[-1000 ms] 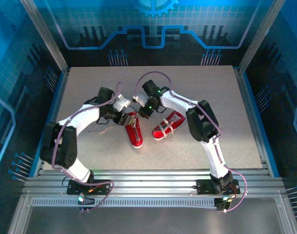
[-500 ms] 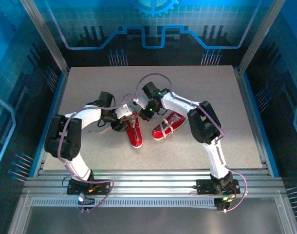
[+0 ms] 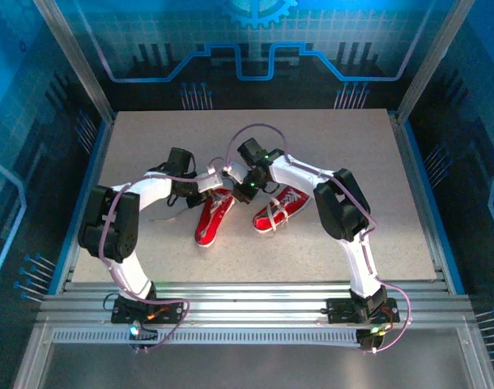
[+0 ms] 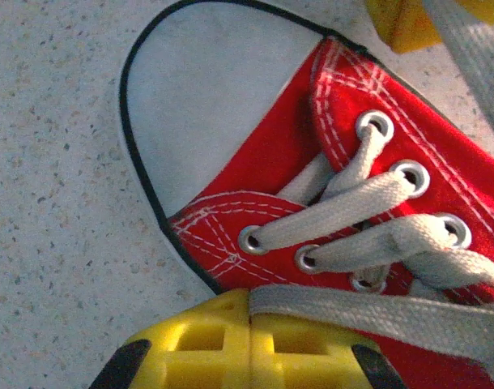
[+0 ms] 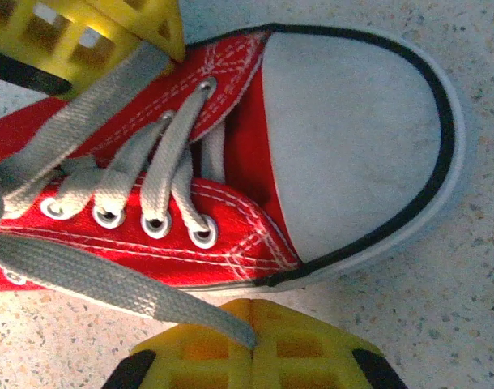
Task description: Tie the shoes
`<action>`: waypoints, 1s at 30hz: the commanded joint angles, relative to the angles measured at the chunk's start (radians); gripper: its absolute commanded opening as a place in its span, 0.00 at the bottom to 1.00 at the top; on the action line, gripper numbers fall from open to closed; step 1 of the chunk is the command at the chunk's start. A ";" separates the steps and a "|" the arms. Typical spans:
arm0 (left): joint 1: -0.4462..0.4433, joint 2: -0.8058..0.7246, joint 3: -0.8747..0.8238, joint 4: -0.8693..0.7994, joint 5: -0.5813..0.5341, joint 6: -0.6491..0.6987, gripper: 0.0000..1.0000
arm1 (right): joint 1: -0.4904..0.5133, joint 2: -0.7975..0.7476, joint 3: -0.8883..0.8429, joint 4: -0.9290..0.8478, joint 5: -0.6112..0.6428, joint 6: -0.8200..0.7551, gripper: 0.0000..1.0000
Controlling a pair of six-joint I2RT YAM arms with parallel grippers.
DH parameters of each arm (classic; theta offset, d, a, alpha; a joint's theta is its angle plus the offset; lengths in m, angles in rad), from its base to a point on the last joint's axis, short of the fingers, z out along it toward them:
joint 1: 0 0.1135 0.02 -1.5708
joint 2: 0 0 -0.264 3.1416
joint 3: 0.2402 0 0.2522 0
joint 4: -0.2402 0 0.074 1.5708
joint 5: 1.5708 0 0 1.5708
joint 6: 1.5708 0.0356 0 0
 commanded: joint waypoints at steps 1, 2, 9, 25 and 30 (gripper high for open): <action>0.008 -0.044 -0.028 -0.100 0.018 -0.003 0.00 | 0.010 -0.036 -0.023 0.011 -0.022 0.020 0.00; 0.022 -0.070 -0.045 -0.096 0.025 -0.006 0.00 | 0.010 -0.036 -0.029 0.012 -0.018 0.022 0.00; 0.106 -0.243 -0.123 -0.114 0.027 0.003 0.00 | 0.009 -0.053 -0.050 0.008 0.004 0.023 0.00; 0.166 -0.470 -0.274 -0.048 -0.234 -0.191 0.00 | 0.015 -0.233 -0.214 -0.057 0.030 0.072 0.00; 0.183 -0.418 -0.228 -0.082 -0.326 -0.329 0.00 | 0.078 -0.402 -0.381 -0.035 0.020 0.151 0.00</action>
